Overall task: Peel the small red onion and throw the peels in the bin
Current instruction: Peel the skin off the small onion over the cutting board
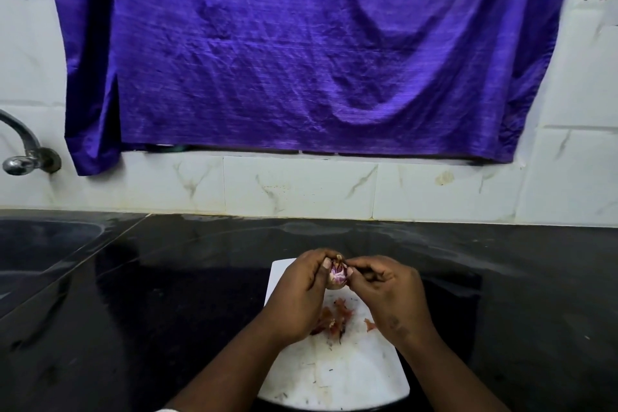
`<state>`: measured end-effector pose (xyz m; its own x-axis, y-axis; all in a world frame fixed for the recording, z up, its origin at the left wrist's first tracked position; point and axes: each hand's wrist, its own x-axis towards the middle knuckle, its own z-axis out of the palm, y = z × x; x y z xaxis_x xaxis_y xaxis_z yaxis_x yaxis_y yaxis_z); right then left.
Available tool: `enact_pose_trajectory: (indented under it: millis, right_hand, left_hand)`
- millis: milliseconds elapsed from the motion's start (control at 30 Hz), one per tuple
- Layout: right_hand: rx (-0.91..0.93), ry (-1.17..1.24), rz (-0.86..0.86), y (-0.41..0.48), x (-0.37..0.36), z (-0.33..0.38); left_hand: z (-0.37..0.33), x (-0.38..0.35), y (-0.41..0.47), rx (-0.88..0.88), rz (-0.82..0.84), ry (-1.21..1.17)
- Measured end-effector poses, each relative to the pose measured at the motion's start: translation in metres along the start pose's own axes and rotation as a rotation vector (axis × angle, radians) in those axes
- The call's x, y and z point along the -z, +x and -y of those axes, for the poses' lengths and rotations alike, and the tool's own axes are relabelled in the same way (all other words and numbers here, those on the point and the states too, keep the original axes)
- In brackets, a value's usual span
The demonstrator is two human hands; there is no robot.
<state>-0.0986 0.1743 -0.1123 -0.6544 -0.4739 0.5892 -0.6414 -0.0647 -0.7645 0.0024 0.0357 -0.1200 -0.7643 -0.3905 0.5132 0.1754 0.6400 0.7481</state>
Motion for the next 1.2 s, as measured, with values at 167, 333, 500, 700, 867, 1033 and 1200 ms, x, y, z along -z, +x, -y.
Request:
enact_pose_trajectory:
  millis: [167,333,500,700,867,1033,1200]
  right_hand:
    - [0.125,-0.233,-0.056,0.0,-0.001,-0.005]
    - [0.04,-0.189,-0.077,0.001,-0.002,-0.002]
    - [-0.228,0.151,-0.062,0.004,-0.001,0.003]
    - [-0.262,0.18,-0.109,0.004,-0.001,0.004]
    - [-0.252,0.176,-0.065,0.004,-0.002,0.003]
    - [-0.263,0.291,-0.039,0.007,-0.002,0.004]
    - [-0.289,0.316,-0.06,0.008,-0.004,0.001]
  left_hand:
    - [0.001,-0.003,0.0,-0.02,-0.002,0.035]
    - [-0.003,-0.003,-0.001,-0.003,0.023,-0.015]
    - [-0.011,0.0,-0.002,0.049,-0.003,-0.182]
    - [-0.015,-0.002,-0.001,0.111,-0.042,-0.205]
    - [-0.011,-0.001,0.001,0.124,-0.089,-0.208]
    - [-0.008,0.003,0.003,0.141,-0.079,-0.329]
    - [-0.009,0.004,0.002,0.157,-0.017,-0.404]
